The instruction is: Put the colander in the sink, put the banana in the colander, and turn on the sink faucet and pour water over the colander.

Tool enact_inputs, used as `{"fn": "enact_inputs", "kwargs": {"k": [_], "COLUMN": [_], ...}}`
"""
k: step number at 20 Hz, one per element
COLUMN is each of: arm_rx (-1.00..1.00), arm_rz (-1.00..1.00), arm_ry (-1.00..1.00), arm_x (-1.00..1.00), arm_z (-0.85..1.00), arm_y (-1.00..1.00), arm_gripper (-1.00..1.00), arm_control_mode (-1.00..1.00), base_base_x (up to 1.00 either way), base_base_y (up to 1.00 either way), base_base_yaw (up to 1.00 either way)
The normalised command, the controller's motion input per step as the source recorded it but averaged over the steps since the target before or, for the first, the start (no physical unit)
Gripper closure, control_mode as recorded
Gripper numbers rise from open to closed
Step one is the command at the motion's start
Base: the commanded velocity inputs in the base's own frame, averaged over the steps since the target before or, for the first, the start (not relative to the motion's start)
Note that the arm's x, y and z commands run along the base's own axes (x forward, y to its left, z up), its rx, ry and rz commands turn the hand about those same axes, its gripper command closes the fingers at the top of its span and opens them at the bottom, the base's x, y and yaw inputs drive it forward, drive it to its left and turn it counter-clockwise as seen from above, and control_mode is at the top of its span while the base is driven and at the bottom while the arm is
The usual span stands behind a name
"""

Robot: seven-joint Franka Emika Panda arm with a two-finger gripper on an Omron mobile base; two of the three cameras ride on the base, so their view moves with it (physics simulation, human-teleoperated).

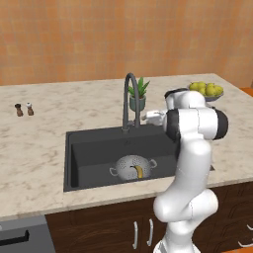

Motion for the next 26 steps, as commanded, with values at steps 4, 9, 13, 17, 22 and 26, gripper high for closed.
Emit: {"fn": "enact_inputs", "kwargs": {"k": [4, 9, 13, 17, 22, 26], "arm_rx": [0.0, 0.0, 0.0, 0.0, 0.0, 0.0], "arm_rz": [-0.01, -0.01, -0.01, -0.02, -0.02, -0.03], "arm_ry": [0.04, 0.01, 0.0, 0.0, 0.01, 0.03], "arm_x": [0.38, 0.27, 0.09, 0.22, 0.28, 0.31], "arm_z": [-0.03, -0.15, -0.19, -0.16, -0.15, -0.18], "arm_y": [0.0, 0.02, 0.14, 0.12, 0.0, 0.0], "arm_gripper": [-1.0, -1.0, -1.0, -1.0, -1.0, -1.0], "arm_control_mode": [-1.0, -1.0, -1.0, -1.0, -1.0, -1.0], "base_base_x": [0.0, 0.0, 0.0, 0.0, 0.0, 0.0], "base_base_y": [0.0, 0.0, 0.0, 0.0, 0.0, 0.0], "base_base_yaw": [0.0, 0.0, 0.0, 0.0, 0.0, 0.0]}}
